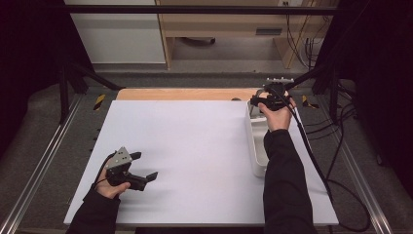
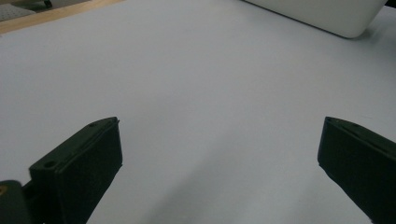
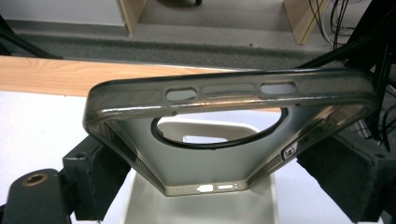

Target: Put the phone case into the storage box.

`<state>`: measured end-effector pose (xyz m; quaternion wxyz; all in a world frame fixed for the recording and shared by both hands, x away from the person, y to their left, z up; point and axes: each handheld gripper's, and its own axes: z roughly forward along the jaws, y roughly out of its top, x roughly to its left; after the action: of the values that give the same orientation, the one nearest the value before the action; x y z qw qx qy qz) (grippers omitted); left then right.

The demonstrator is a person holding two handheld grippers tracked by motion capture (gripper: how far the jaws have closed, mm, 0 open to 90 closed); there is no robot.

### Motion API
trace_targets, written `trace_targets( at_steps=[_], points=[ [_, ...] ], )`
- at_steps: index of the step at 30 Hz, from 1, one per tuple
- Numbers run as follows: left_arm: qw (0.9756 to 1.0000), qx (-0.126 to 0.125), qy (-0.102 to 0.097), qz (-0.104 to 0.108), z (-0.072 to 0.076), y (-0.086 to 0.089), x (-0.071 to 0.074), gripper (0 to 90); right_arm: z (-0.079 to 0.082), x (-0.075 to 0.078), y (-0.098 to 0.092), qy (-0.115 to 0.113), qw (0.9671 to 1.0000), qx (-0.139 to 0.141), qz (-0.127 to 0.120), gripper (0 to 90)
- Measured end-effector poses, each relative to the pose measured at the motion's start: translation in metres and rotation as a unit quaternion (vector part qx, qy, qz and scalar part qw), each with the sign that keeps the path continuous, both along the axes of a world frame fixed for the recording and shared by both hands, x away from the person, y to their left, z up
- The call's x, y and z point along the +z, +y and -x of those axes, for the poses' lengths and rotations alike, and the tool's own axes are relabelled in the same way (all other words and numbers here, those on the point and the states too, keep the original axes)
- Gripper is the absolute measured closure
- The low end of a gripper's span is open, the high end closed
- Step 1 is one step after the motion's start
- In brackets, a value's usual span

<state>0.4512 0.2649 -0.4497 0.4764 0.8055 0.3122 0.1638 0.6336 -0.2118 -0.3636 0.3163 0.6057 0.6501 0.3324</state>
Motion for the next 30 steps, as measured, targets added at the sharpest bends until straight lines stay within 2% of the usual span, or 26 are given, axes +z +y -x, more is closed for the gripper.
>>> trace_targets(
  at_steps=[10,23,30],
  points=[
    [1.0000,-0.001,0.001,-0.002,0.000,0.000,-0.001,0.0,-0.007,-0.007,0.001,0.016,0.9998,0.010,0.008,12.0],
    [1.0000,-0.002,0.001,-0.005,-0.001,-0.001,-0.001,0.0,-0.013,-0.013,0.002,0.021,0.9994,0.027,0.009,11.9],
    [1.0000,-0.002,0.001,-0.006,-0.001,-0.001,-0.002,0.0,-0.015,-0.015,0.000,0.024,0.9994,0.025,0.007,11.9]
  ],
)
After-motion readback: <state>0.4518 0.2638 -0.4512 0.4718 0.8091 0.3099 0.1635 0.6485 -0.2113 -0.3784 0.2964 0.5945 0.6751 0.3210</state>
